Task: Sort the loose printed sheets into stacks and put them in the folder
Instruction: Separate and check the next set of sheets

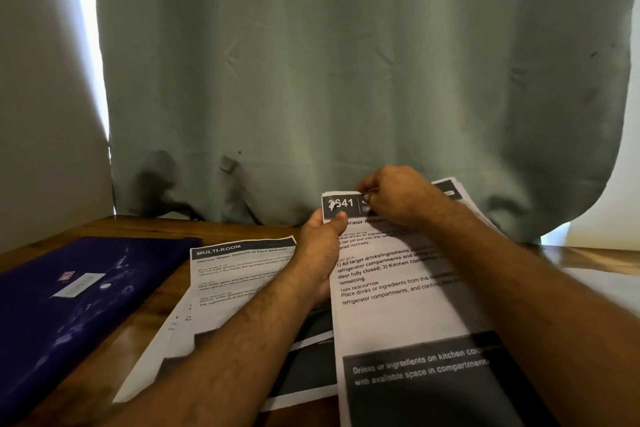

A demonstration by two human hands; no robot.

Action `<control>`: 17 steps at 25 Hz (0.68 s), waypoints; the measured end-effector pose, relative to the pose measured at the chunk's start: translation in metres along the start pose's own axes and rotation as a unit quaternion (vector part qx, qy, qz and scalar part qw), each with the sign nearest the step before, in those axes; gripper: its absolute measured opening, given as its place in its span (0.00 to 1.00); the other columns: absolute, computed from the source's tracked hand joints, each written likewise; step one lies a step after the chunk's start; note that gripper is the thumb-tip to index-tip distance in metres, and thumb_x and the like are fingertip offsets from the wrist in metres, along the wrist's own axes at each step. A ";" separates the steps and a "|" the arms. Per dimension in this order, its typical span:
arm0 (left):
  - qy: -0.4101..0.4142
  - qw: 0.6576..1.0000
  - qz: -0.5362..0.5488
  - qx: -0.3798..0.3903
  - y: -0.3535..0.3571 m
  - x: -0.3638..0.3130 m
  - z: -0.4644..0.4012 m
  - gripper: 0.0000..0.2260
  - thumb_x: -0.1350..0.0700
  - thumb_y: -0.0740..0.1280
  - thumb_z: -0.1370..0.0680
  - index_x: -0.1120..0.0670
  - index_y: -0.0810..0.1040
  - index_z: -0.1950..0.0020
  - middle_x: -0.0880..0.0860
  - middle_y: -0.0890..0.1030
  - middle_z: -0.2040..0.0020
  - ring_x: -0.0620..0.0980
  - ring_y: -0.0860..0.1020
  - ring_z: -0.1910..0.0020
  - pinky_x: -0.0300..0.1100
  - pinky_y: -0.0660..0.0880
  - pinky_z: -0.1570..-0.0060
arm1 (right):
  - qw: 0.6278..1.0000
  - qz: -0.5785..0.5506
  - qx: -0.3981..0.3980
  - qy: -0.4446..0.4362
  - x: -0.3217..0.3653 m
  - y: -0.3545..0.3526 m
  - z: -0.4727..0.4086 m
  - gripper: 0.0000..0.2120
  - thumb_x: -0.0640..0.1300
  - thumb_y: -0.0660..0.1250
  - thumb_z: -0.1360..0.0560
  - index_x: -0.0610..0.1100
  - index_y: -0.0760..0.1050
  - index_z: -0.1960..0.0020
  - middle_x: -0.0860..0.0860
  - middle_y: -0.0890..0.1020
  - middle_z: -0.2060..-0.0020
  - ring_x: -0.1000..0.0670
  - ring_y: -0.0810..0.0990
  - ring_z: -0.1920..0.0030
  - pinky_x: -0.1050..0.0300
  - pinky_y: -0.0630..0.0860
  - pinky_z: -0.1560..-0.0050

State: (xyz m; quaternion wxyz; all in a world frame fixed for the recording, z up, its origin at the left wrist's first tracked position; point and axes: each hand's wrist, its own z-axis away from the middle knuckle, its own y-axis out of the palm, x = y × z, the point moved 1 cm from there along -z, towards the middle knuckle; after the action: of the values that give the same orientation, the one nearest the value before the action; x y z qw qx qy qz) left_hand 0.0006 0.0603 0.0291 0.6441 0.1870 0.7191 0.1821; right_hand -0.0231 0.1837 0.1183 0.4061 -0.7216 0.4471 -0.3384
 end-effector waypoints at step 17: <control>0.062 0.641 -0.765 -0.025 -0.005 0.048 -0.043 0.23 0.37 0.67 0.23 0.49 0.76 0.34 0.51 0.81 0.38 0.51 0.79 0.41 0.49 0.77 0.41 | 0.984 -0.150 -0.068 0.062 -0.096 0.060 0.071 0.10 0.44 0.71 0.25 0.59 0.75 0.57 0.61 0.75 0.61 0.60 0.76 0.60 0.64 0.73 0.56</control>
State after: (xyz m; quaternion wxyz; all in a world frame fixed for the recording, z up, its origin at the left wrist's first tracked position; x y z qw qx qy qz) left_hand -0.0473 0.0798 -0.0100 0.5123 -0.4573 0.6392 -0.3461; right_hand -0.0204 0.2754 0.0214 0.2723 -0.7838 0.3801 -0.4088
